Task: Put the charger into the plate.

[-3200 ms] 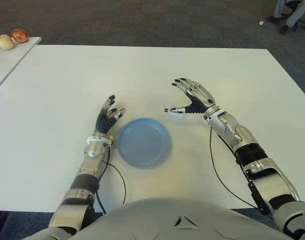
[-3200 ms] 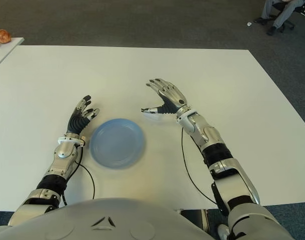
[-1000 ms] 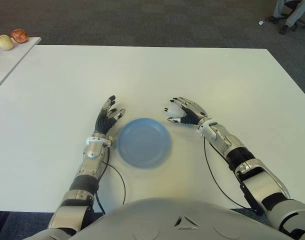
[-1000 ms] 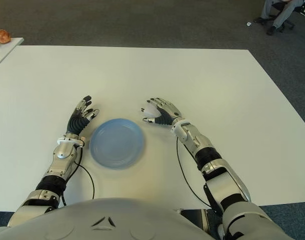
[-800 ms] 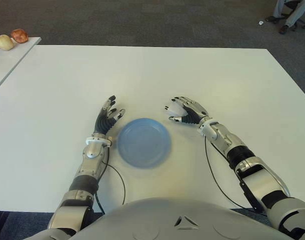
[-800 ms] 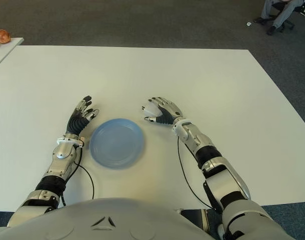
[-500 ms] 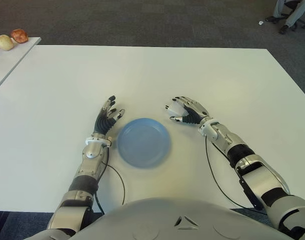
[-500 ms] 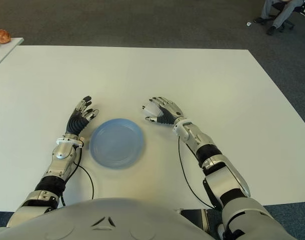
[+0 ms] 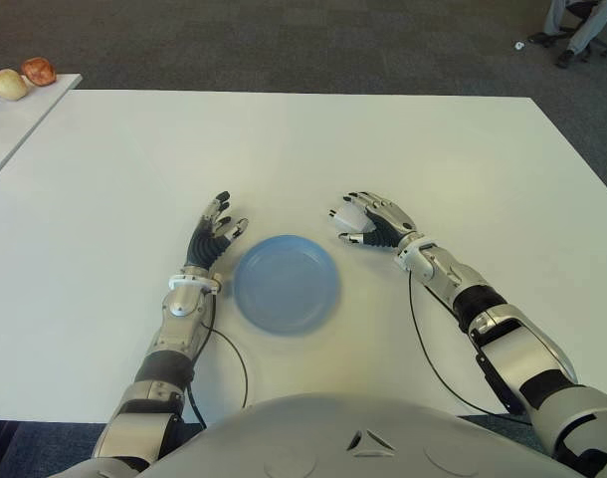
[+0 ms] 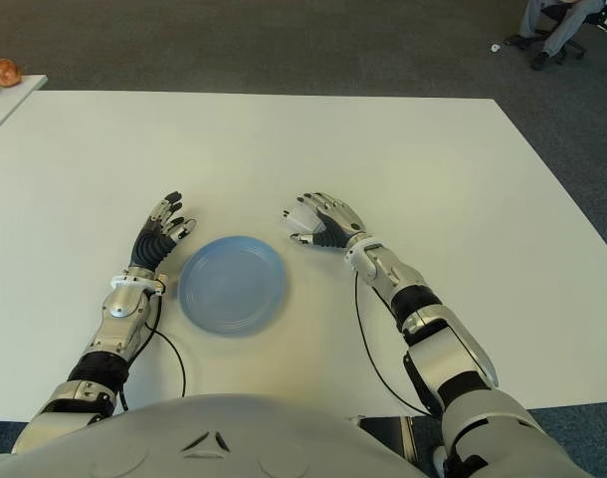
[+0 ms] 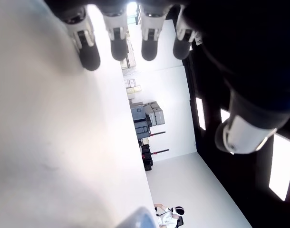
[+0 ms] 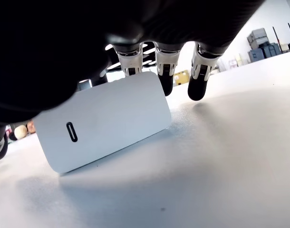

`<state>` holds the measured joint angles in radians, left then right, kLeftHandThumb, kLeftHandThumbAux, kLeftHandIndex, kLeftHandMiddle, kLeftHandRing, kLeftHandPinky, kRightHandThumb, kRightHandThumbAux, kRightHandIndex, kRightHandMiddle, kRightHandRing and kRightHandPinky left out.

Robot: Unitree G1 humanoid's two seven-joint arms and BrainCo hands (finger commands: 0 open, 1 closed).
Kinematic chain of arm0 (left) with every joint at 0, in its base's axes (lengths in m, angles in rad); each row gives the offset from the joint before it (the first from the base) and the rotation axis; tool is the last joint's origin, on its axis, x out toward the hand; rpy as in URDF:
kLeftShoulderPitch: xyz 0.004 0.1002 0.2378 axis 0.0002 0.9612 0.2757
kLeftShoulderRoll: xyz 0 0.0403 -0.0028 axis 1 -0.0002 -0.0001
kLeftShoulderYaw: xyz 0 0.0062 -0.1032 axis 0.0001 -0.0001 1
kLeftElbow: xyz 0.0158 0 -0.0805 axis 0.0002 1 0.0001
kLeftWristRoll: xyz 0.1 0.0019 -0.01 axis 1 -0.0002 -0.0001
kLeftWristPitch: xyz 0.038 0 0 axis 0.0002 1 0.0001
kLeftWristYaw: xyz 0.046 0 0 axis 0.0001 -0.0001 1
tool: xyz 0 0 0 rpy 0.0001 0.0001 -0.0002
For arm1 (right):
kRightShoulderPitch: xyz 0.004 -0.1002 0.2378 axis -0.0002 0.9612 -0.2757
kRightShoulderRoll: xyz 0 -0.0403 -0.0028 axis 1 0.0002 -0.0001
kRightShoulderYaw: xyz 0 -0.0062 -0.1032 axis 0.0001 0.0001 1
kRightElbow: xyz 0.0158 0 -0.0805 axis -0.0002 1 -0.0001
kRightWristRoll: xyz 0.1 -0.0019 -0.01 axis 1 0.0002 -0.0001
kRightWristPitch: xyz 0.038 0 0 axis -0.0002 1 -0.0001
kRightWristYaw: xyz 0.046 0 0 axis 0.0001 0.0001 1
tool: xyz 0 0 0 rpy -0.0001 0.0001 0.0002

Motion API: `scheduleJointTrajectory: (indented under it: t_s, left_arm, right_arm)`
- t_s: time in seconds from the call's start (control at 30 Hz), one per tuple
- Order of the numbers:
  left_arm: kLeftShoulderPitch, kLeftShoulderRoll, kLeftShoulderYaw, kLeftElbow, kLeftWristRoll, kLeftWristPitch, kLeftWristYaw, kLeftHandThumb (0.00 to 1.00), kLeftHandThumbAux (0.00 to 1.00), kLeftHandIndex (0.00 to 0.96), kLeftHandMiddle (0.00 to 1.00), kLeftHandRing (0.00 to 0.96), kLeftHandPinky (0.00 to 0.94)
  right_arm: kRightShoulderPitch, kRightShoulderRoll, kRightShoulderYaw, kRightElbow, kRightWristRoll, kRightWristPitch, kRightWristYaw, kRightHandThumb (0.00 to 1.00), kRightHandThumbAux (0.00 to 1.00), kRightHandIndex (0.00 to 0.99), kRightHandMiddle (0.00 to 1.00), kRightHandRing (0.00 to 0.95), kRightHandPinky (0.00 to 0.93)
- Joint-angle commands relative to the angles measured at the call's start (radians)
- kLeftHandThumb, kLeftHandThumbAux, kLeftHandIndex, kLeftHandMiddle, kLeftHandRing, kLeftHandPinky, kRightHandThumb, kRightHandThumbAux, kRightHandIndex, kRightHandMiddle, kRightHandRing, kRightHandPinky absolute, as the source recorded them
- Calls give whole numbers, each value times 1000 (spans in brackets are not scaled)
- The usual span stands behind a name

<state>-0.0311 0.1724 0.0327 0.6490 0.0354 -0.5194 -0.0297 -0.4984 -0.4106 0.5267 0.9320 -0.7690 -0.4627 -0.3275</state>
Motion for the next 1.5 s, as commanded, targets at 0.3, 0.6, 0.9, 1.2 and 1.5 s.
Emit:
scheduleJointTrajectory:
  t_s: [0.3,0.6,0.9,1.2,1.5]
  left_arm:
    - [98,-1,0,38,-5,77,-25,0,588,42,43,33,44]
    - [100,-1,-1,38,-7,67,-22,0,583,46,48,40,56]
    - [106,0,-5,26,-3,74,-22,0,572,52,46,37,46]
    - [112,-2,-7,23,4,69,-13,0,566,53,50,45,54]
    - [115,2,-9,24,9,65,-12,0,552,59,47,43,45]
  right_arm:
    - [-32,-10,83,74,-115,13,-164,372,372,0,0,9,121]
    - [-51,-3,129,120,-173,15,-330,371,403,2,28,69,180]
    - [-71,-6,195,155,-242,31,-497,310,434,13,74,102,181]
    - [-81,-7,240,164,-278,59,-584,225,458,29,125,150,225]
    - [-79,0,237,175,-247,28,-570,240,488,44,187,230,308]
